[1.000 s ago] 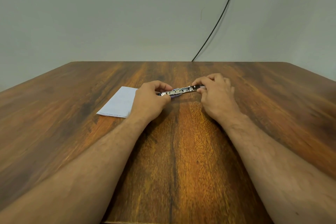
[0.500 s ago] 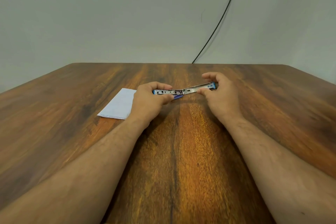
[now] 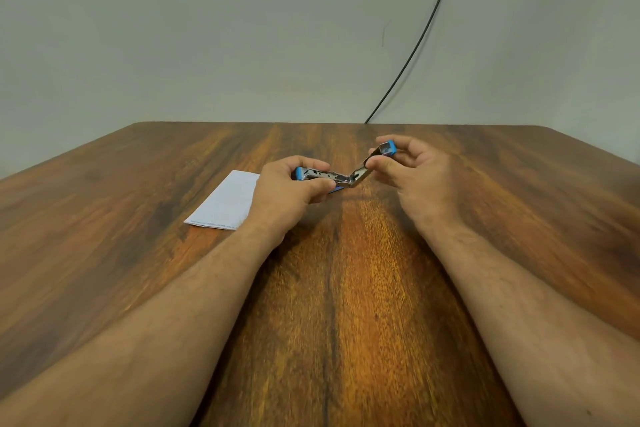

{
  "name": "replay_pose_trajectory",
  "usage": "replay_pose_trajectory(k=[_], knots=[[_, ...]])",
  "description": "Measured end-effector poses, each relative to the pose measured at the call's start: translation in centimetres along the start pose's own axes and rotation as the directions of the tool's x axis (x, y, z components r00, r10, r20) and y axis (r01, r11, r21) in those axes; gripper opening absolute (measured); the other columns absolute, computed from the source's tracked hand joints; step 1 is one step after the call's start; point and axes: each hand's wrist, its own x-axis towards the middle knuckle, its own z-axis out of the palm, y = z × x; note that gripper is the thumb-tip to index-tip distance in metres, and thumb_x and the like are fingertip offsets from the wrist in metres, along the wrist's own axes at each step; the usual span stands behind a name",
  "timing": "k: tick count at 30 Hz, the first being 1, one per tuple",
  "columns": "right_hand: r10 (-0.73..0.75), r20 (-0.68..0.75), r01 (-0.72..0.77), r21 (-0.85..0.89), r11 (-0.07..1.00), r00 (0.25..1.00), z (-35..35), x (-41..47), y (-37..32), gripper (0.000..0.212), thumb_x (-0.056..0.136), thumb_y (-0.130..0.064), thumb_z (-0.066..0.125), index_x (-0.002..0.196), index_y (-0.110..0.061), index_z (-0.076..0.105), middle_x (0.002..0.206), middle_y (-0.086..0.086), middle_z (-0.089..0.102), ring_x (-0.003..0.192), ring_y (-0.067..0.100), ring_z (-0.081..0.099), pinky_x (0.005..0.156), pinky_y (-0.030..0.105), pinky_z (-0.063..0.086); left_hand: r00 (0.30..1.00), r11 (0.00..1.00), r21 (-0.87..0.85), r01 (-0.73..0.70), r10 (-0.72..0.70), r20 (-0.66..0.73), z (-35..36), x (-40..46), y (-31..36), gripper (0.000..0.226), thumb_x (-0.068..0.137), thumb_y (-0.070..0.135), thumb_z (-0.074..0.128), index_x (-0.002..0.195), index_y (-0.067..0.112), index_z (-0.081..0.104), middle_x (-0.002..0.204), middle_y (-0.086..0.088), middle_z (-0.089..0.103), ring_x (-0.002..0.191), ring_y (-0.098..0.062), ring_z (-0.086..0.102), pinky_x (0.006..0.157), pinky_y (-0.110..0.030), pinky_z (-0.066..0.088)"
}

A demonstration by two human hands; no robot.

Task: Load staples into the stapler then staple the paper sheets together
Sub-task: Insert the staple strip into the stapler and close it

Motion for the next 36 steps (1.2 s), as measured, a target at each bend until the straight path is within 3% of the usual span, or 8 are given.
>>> replay_pose_trajectory(k=[7, 12, 16, 20, 23, 29, 33, 36], knots=[[-0.104, 0.265, 0.172, -0.248, 0.953, 0.959, 0.9, -0.8, 0.5, 0.029, 0.093, -0.024, 0.070, 0.121, -0.033, 0.073, 0.108, -0.013, 0.077, 0.102, 0.001, 0.071, 0.096, 0.035, 0.057, 0.987, 0.994, -0.096, -0.057, 0.071, 0.142, 0.5, -0.6, 0.2, 0.033, 0.079, -0.003, 0.079, 0.104, 0.013, 0.062, 0.092, -0.015, 0.077, 0.082, -0.024, 0.077, 0.071, -0.033, 0.063], [-0.093, 0.299, 0.183, -0.287, 0.940, 0.950, 0.8, -0.9, 0.6, 0.021, 0.099, -0.023, 0.061, 0.117, -0.030, 0.068, 0.093, -0.003, 0.078, 0.079, 0.010, 0.075, 0.072, 0.032, 0.058, 0.979, 0.983, -0.178, -0.051, 0.085, 0.186, 0.5, -0.8, 0.3, 0.037, 0.083, -0.003, 0.075, 0.106, 0.015, 0.052, 0.078, -0.011, 0.078, 0.071, -0.024, 0.076, 0.059, -0.026, 0.060], [0.045, 0.341, -0.013, -0.097, 0.995, 0.939, 0.7, -1.3, -0.3, 0.014, 0.105, -0.022, 0.050, 0.110, -0.021, 0.063, 0.079, 0.002, 0.071, 0.056, 0.021, 0.066, 0.050, 0.033, 0.056, 0.973, 0.987, -0.083, -0.139, 0.151, 0.174, 0.4, -0.8, 0.3, 0.033, 0.078, 0.004, 0.081, 0.099, 0.014, 0.058, 0.072, -0.012, 0.076, 0.065, -0.022, 0.073, 0.059, -0.030, 0.058], [0.137, 0.376, -0.132, -0.041, 0.990, 0.916, 1.0, -0.8, 0.1, 0.040, 0.106, -0.039, 0.035, 0.104, -0.020, 0.070, 0.065, 0.000, 0.063, 0.047, 0.016, 0.049, 0.048, 0.028, 0.037, 0.956, 0.962, 0.076, -0.264, 0.250, 0.155, 0.5, -1.1, 0.4, 0.029, 0.077, 0.010, 0.084, 0.096, 0.012, 0.062, 0.071, -0.015, 0.073, 0.063, -0.021, 0.073, 0.058, -0.028, 0.057], [0.170, 0.339, -0.157, -0.068, 0.985, 0.925, 1.2, -0.8, 0.1, 0.057, 0.106, -0.054, 0.024, 0.100, -0.024, 0.072, 0.061, -0.001, 0.063, 0.041, 0.015, 0.047, 0.045, 0.024, 0.036, 0.950, 0.947, 0.130, -0.293, 0.273, 0.153, 0.6, -1.3, 0.5, 0.028, 0.077, 0.014, 0.085, 0.097, 0.015, 0.065, 0.070, -0.009, 0.074, 0.062, -0.017, 0.073, 0.054, -0.024, 0.054], [0.276, 0.433, -0.343, 0.083, 0.936, 0.858, 1.0, -0.8, 0.1, 0.047, 0.107, -0.049, 0.034, 0.122, -0.022, 0.068, 0.069, 0.004, 0.064, 0.039, 0.013, 0.046, 0.035, 0.019, 0.033, 0.937, 0.943, 0.082, -0.323, 0.305, 0.172, 0.4, -1.1, 0.7, 0.028, 0.079, 0.008, 0.082, 0.103, 0.020, 0.075, 0.068, -0.020, 0.069, 0.049, -0.012, 0.059, 0.050, -0.017, 0.046], [0.329, 0.415, -0.409, 0.117, 0.905, 0.848, 1.0, -0.6, 0.4, 0.073, 0.097, -0.069, 0.031, 0.119, -0.012, 0.071, 0.071, 0.009, 0.065, 0.040, 0.014, 0.045, 0.035, 0.018, 0.033, 0.941, 0.945, 0.084, -0.315, 0.300, 0.160, 0.6, -1.0, 0.7, 0.024, 0.079, 0.007, 0.082, 0.100, 0.017, 0.076, 0.058, 0.000, 0.064, 0.049, -0.002, 0.055, 0.046, -0.022, 0.047], [0.351, 0.408, -0.437, 0.137, 0.889, 0.843, 1.0, -0.5, 0.3, 0.079, 0.099, -0.066, 0.031, 0.111, 0.000, 0.072, 0.077, 0.018, 0.065, 0.043, 0.018, 0.044, 0.036, 0.020, 0.031, 0.945, 0.946, 0.096, -0.311, 0.297, 0.134, 0.8, -1.0, 0.6, 0.019, 0.079, 0.009, 0.082, 0.096, 0.015, 0.075, 0.058, 0.004, 0.068, 0.051, 0.000, 0.058, 0.045, -0.021, 0.045]])
